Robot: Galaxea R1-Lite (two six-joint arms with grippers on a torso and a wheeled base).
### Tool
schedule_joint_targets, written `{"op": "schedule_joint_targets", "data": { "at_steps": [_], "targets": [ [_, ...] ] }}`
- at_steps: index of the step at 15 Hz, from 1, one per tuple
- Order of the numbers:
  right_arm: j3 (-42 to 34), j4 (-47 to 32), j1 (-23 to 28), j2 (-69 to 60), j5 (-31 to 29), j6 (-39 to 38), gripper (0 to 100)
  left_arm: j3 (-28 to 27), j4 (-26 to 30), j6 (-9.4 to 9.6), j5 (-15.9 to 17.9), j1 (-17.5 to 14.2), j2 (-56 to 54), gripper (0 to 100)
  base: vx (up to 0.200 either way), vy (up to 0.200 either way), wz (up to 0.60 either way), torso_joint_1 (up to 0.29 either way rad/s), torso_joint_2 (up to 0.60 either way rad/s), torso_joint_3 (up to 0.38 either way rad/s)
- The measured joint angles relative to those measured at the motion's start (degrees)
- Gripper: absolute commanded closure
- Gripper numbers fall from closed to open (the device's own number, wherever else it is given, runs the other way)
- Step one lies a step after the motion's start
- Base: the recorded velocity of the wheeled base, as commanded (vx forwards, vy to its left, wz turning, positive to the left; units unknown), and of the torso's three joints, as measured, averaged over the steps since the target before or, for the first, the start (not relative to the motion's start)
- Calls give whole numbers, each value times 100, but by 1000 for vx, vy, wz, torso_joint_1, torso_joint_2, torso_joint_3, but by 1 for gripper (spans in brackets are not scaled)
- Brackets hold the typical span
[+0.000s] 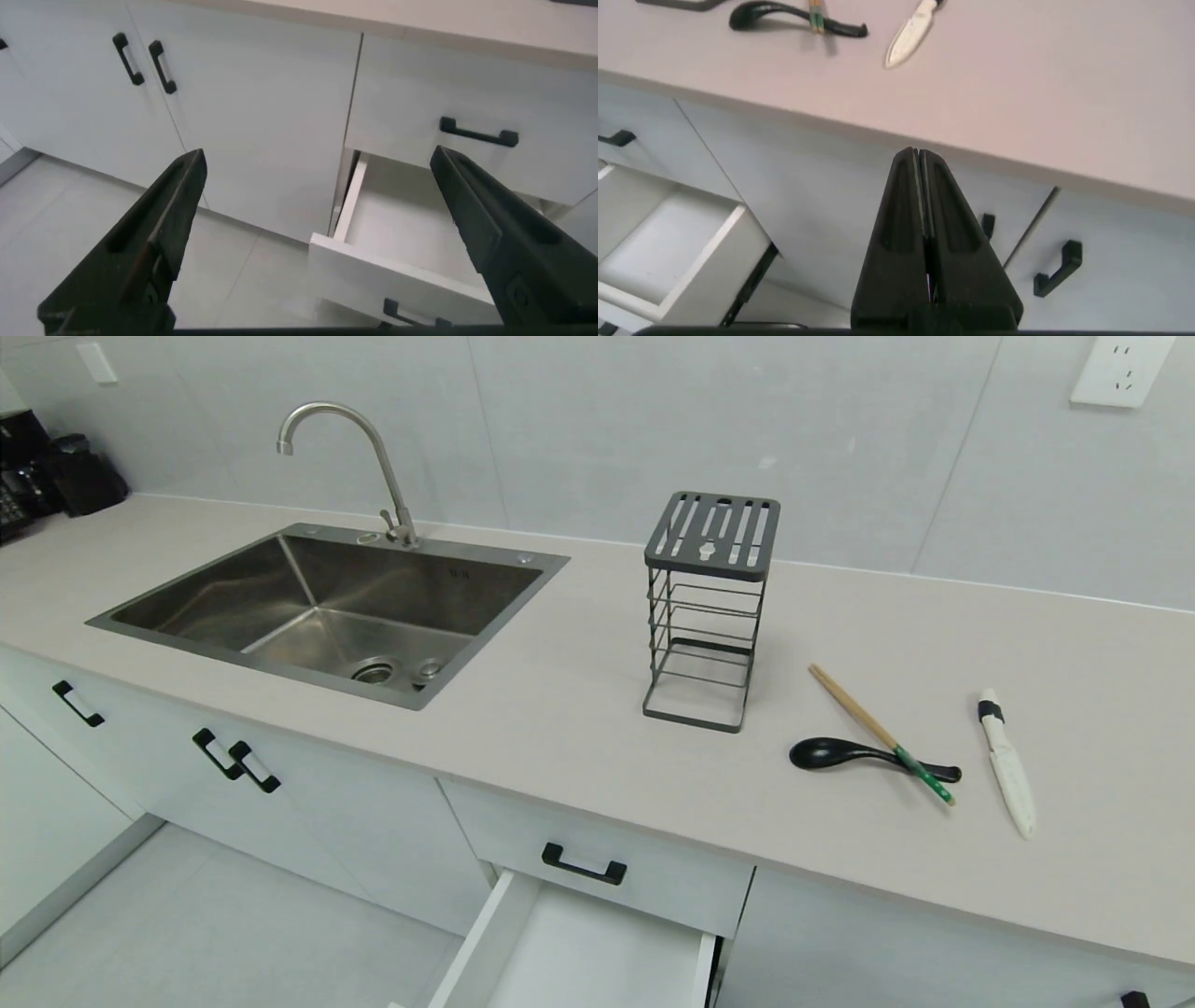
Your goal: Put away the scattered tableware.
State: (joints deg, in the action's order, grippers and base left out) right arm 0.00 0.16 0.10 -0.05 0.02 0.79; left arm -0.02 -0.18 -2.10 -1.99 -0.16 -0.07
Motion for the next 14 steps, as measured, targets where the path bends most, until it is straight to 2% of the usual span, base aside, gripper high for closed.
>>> {"op": "schedule_joint_targets", "data": {
  "at_steps": [4,5,14],
  "targets": [
    [0,0,0,-2,40,10,100,2,-6,-1,-1,0,0,0,0,0,0,258,-499,-243],
    [0,0,0,0,41,7,0,2,-2,-4,-1,0,0,0,0,0,0,115,-203,-95],
    [0,-2,6,-2,35,-28,0,2,0,-6,-1,0,0,0,0,0,0,11,-19,-9]
  ]
}}
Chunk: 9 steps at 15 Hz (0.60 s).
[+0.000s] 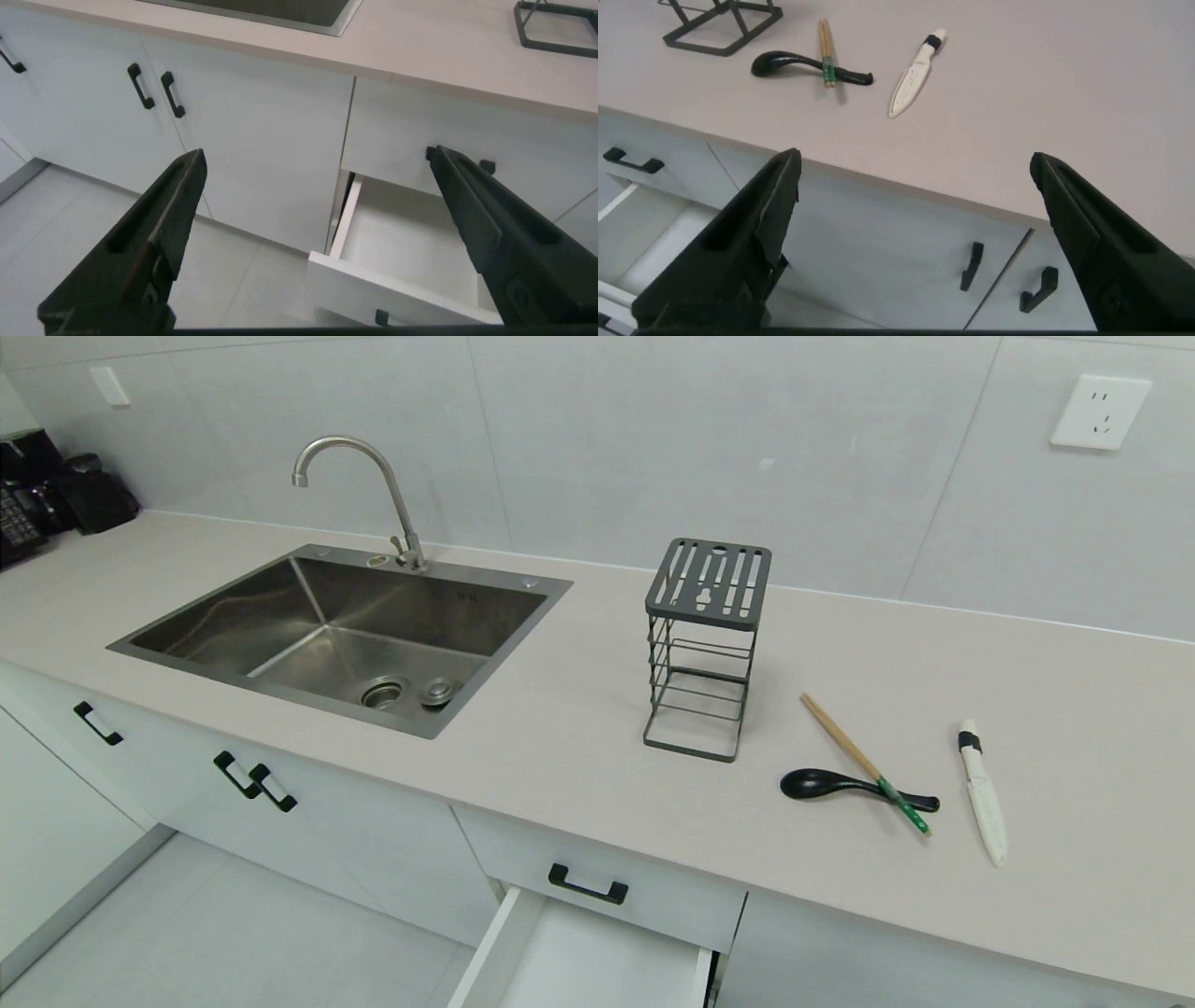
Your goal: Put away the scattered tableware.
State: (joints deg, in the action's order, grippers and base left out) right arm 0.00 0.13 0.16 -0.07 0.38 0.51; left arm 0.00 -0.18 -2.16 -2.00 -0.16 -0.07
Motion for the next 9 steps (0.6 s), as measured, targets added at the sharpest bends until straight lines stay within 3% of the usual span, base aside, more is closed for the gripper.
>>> {"op": "schedule_joint_targets", "data": {
  "at_steps": [2,4,9],
  "targets": [
    [0,315,0,0,-5,-18,0,0,0,2,0,0,0,0,0,0,0,0,0,0],
    [2,1113,-2,2,118,24,0,0,0,2,1,0,0,0,0,0,0,0,0,0],
    [608,621,-87,517,1033,-9,0,0,-2,5,1,0,0,0,0,0,0,0,0,0]
  ]
}}
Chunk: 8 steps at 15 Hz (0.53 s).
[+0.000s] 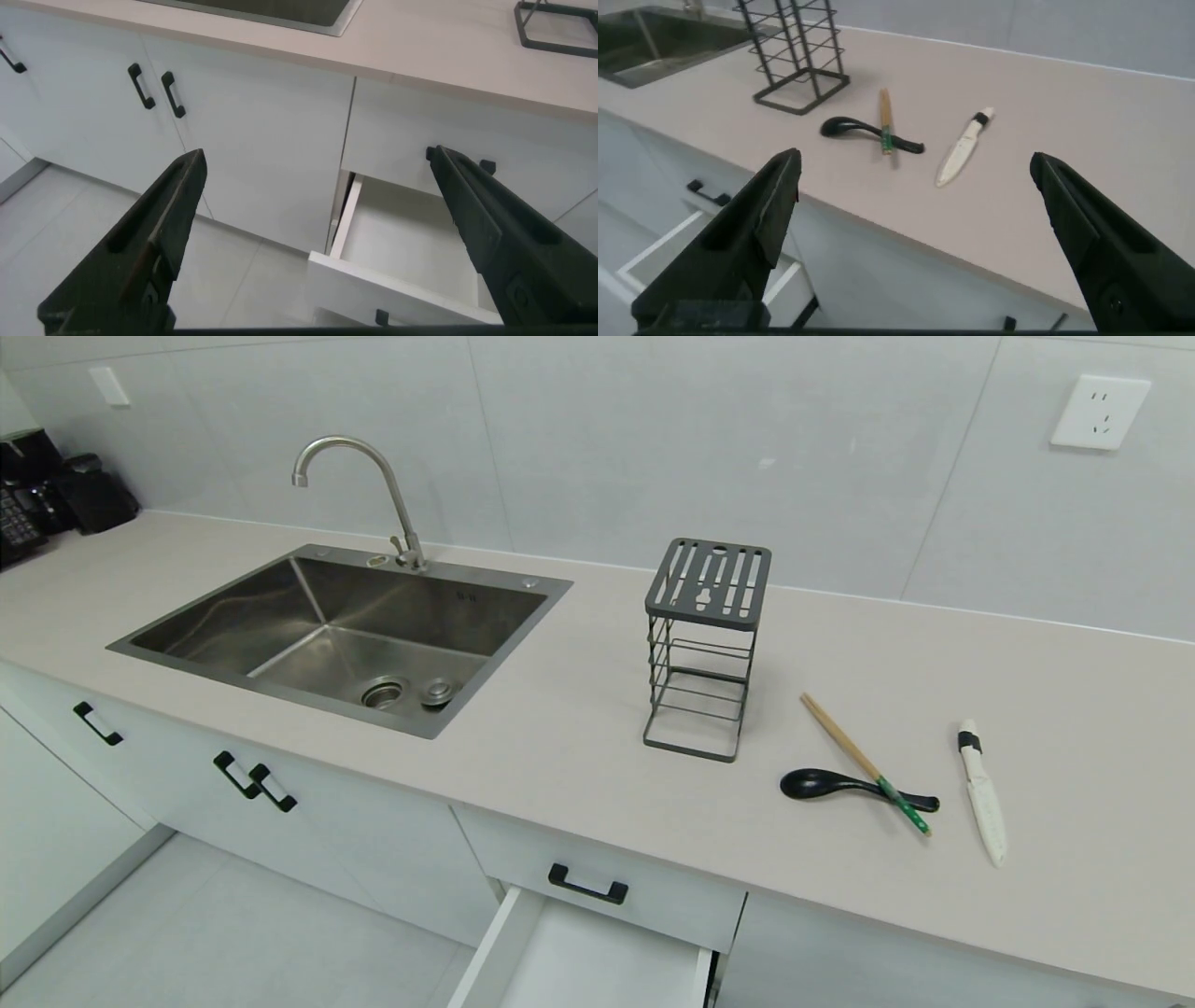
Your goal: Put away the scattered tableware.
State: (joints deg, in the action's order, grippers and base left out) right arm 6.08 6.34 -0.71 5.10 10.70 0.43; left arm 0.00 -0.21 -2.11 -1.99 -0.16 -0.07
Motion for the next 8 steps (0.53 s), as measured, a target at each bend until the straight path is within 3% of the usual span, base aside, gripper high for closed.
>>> {"op": "schedule_joint_targets", "data": {
  "at_steps": [8],
  "targets": [
    [1197,-196,-276,2538,680,226,0,0,0,-5,-1,0,0,0,0,0,0,0,0,0]
  ]
}}
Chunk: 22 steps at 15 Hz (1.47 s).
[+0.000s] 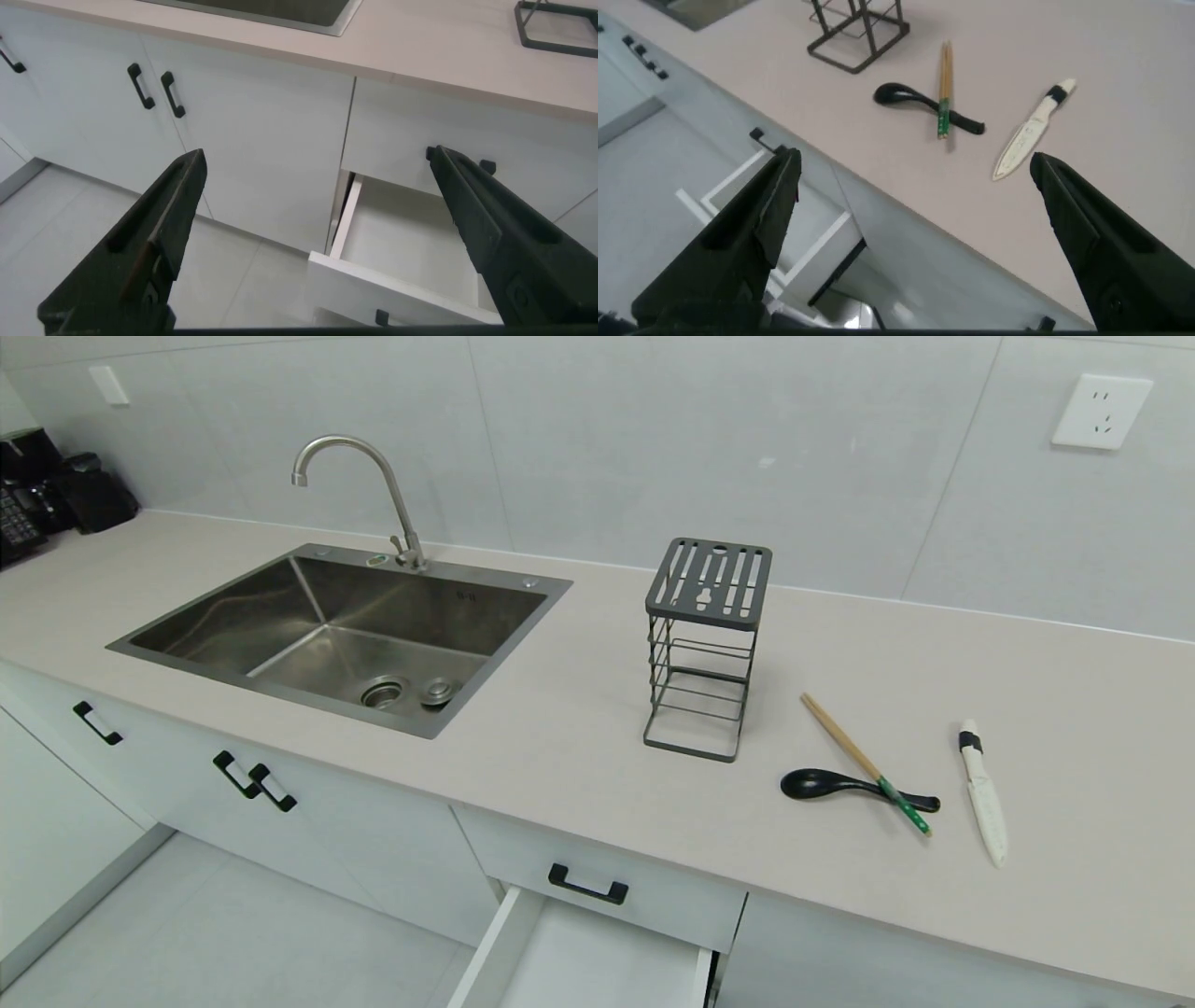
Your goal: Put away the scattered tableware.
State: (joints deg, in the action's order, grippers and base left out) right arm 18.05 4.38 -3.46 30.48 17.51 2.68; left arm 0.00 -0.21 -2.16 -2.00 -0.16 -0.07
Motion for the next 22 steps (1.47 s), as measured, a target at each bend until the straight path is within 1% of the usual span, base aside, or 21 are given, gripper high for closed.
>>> {"op": "schedule_joint_targets", "data": {
  "at_steps": [5,9,13,17,22],
  "targets": [
    [173,-2,-276,1163,12,378,0,0,2,5,1,0,0,0,0,0,0,0,0,0],
    [711,46,-373,2238,11,440,0,0,2,2,1,0,0,0,0,0,0,0,0,0],
    [918,653,-389,3104,1,445,0,0,5,5,0,0,0,0,0,0,0,0,0,0],
    [969,813,-430,3899,-18,446,0,0,2,2,1,0,0,0,0,0,0,0,0,0],
    [1044,1257,-590,4730,-144,451,0,-2,2,2,1,0,0,0,0,0,0,0,0,0]
  ]
}}
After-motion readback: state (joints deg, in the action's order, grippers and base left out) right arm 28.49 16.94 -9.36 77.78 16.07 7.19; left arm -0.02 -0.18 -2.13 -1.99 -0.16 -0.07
